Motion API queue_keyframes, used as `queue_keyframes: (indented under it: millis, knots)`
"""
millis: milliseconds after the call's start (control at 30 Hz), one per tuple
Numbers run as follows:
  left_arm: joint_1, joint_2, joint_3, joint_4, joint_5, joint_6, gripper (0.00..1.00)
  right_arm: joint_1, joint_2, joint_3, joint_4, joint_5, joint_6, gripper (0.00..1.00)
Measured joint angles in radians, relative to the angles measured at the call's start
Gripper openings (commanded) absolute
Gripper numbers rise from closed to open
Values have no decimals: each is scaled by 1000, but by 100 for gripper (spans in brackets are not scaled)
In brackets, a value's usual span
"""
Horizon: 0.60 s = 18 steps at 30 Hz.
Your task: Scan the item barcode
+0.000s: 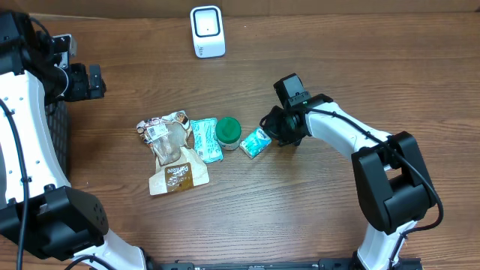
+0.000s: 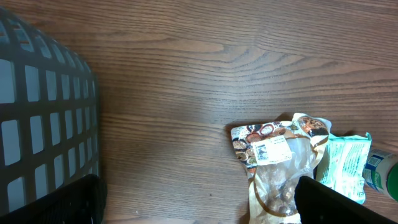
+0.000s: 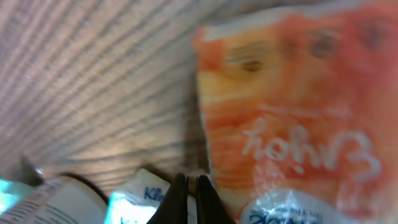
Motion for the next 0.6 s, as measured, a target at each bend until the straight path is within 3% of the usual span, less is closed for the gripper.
queue_keyframes:
  millis: [600]
  knots:
    - [0,0,0,0,0,0,99,-134,0,46,-111,-56,-246,4]
